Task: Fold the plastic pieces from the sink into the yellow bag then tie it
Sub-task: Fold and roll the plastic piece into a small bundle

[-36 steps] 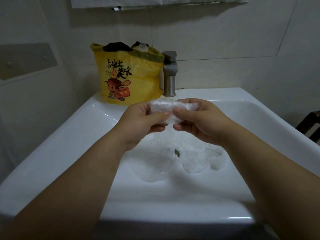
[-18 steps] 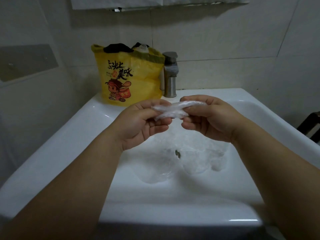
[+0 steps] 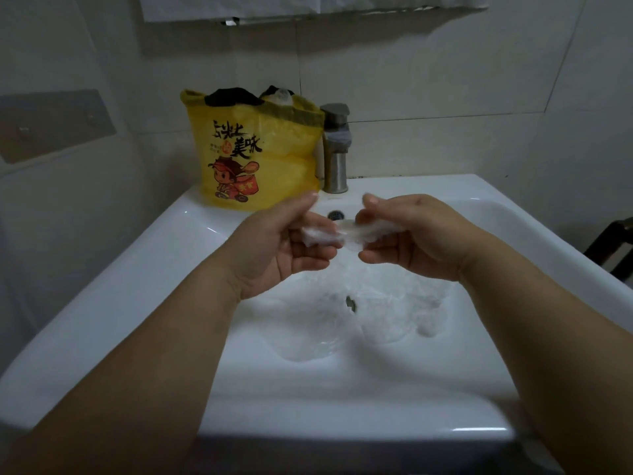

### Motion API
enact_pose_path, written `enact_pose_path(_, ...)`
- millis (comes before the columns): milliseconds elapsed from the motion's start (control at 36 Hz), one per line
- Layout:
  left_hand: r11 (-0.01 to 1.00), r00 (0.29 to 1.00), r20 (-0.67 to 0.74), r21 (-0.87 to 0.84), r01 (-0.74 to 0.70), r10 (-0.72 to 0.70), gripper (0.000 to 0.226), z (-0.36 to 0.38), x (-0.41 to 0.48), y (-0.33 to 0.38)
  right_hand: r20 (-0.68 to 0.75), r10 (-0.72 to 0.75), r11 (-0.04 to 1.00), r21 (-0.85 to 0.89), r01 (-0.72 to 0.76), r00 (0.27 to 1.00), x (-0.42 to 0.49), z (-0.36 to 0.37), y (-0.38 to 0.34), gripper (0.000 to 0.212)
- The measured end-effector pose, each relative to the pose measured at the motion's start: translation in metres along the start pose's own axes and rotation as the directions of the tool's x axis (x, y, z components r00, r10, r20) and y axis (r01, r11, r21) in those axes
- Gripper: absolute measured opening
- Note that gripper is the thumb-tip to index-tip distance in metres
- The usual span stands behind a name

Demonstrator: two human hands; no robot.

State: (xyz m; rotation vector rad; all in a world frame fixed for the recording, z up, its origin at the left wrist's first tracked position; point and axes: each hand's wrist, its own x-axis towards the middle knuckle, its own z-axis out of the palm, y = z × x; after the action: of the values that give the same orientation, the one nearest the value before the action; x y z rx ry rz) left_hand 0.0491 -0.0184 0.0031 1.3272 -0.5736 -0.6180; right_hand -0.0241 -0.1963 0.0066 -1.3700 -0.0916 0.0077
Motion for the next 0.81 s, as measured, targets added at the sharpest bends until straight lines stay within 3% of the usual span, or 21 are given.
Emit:
enact_pose_path(111,0.988,0.992,-0.098,0.145,-0.060,0.074,0.007,0.000,0.004,-0.008,-0.120,-0.001,1.000,0.002,0.001,0.993,0.003,0.000,0.004,0.015)
enact_pose_path(250,0.959,0.968,-0.173,0.249,-0.134,0.181,0.017,-0.002,0.007,-0.013,-0.261,-0.048,0.998,-0.047,0.037,0.964,0.005,0.000,0.002,0.024)
enact_pose_path(361,0.954,0.942,-0.228,0.229,-0.193,0.245,0.010,0.003,0.011,-0.016,-0.390,-0.164,0.982,0.022,0.187,0.906,0.011,0.005,0.007,0.041)
enact_pose_path(417,0.964,0.939,-0.240,0.159,-0.214,0.248,0.012,0.007,0.013,-0.016,-0.361,-0.152,0.978,0.083,0.194,0.920,0.016,0.006,0.012,0.058)
enact_pose_path(500,0.975,0.952,-0.208,0.042,-0.219,0.223,0.012,0.014,0.014,-0.017,-0.215,0.002,0.999,-0.047,-0.012,0.977,0.021,0.016,0.024,0.085)
enact_pose_path(583,0.981,0.972,-0.132,0.022,-0.192,0.193,0.011,0.017,0.017,-0.021,-0.112,0.081,0.980,-0.174,-0.100,0.990,0.023,0.031,0.034,0.077)
enact_pose_path(722,0.986,0.989,-0.014,-0.072,-0.149,0.148,0.015,0.018,0.015,-0.019,-0.138,0.009,1.000,0.026,-0.005,0.990,0.026,0.034,0.030,0.030)
enact_pose_path(806,0.991,0.994,-0.012,-0.077,-0.113,0.112,0.013,0.021,0.014,-0.018,-0.186,-0.030,0.994,0.094,0.048,0.982,0.026,0.030,0.025,0.032)
